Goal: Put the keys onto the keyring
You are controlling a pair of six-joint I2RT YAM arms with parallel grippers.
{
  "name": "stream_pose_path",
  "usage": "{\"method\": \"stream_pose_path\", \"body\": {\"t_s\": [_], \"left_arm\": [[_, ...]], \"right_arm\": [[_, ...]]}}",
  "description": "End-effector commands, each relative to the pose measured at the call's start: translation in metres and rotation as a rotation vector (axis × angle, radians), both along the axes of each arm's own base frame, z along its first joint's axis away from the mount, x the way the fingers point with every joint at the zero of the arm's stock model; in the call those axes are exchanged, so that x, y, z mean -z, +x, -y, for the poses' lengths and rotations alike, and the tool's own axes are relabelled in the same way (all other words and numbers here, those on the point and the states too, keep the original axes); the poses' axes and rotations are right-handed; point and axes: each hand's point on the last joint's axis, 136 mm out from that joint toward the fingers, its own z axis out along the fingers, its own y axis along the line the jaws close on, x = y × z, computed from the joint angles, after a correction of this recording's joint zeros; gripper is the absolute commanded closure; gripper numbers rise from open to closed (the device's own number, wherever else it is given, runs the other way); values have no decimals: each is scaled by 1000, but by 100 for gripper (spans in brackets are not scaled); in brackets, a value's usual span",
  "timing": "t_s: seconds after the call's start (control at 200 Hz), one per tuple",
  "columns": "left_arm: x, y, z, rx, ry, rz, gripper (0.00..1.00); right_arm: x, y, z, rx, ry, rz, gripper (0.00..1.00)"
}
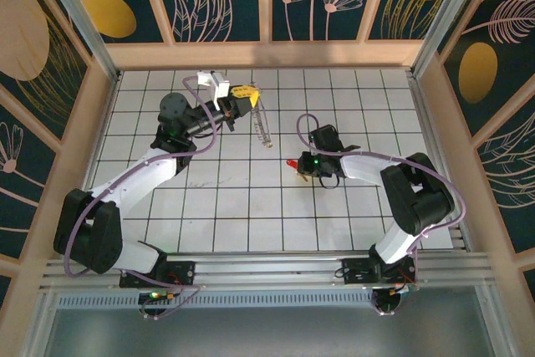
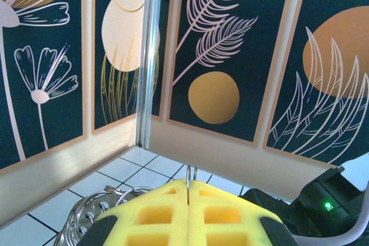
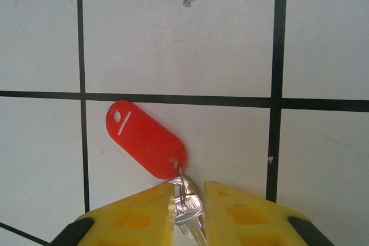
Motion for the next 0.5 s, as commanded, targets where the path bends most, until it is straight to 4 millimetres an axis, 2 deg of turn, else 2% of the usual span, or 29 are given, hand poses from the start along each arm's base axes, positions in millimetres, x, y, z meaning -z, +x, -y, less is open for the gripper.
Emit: {"method": "stream_pose_path", "body": {"t_s": [0.0, 0.39, 0.495], "left_arm": [[-24, -5, 1, 12, -44, 74, 100], [-23, -5, 1, 11, -44, 70, 100], [-23, -5, 1, 11, -44, 70, 100]], "right_arm": [[-2, 3, -8, -13, 20, 7, 80], [-1, 5, -12, -18, 26, 5, 82], [-1, 6, -13, -21, 27, 5, 85]]}}
